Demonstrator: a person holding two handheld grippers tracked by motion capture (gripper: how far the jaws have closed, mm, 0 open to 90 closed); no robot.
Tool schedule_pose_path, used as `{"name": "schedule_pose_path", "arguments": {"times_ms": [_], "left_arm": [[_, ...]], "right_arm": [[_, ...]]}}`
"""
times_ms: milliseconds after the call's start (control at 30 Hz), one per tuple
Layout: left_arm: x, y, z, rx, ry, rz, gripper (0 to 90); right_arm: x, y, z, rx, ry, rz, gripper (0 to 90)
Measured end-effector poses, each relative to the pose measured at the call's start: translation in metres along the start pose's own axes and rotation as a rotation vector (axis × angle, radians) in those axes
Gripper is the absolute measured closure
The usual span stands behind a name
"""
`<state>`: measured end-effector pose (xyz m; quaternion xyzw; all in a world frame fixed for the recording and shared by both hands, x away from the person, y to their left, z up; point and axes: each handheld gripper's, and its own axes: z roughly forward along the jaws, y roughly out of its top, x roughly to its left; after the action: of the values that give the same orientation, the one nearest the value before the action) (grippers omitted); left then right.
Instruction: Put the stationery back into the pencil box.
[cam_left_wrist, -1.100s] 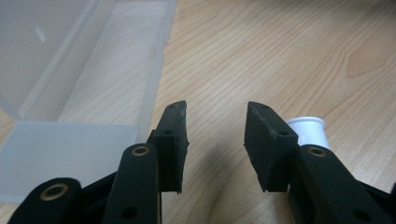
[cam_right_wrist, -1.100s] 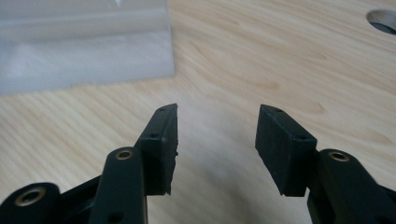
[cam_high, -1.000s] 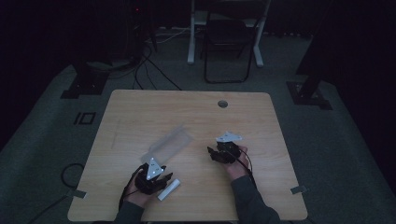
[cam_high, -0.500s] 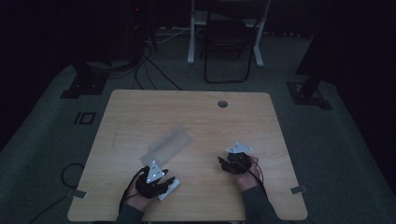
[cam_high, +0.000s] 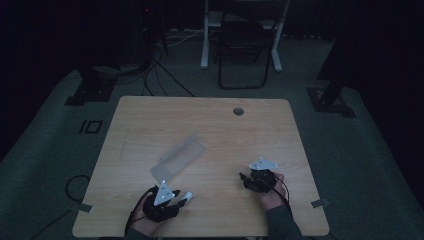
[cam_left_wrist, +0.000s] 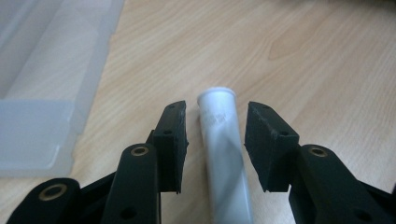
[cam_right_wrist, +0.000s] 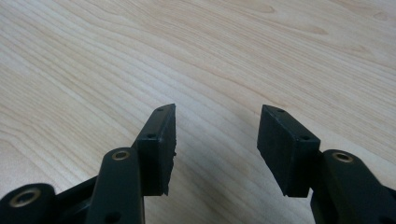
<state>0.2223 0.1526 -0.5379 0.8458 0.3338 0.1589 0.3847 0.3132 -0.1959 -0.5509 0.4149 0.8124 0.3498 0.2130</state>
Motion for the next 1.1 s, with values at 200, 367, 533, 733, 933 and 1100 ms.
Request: {"name": "schedule_pose_path", "arguments": {"times_ms": [200, 367, 533, 733, 933, 1100], "left_arm": [[-0.005, -0.004, 0.0, 0.02, -0.001, 0.007, 58.8], [-0.008, -0.008, 0.0, 0.037, 0.004, 0.014, 58.7], [-0.012, -0.013, 0.0, 0.057, -0.001, 0.018, 58.8], [-0.015, -0.015, 0.001, 0.081, 0.003, 0.028, 60.1], [-0.016, -0.016, 0.003, 0.093, 0.014, 0.03, 63.6], [-0.015, -0.016, 0.005, 0.101, 0.02, 0.026, 64.6]], "right_arm": [[0.0, -0.004, -0.003, -0.004, 0.007, 0.014, 46.6], [-0.001, -0.009, -0.007, -0.004, 0.008, 0.02, 46.4], [-0.002, -0.013, -0.01, -0.009, 0.011, 0.03, 45.9], [-0.003, -0.017, -0.01, -0.003, 0.009, 0.044, 45.8], [-0.004, -0.02, -0.013, -0.005, 0.008, 0.049, 45.5], [-0.004, -0.023, -0.014, 0.005, 0.014, 0.055, 43.4]]}}
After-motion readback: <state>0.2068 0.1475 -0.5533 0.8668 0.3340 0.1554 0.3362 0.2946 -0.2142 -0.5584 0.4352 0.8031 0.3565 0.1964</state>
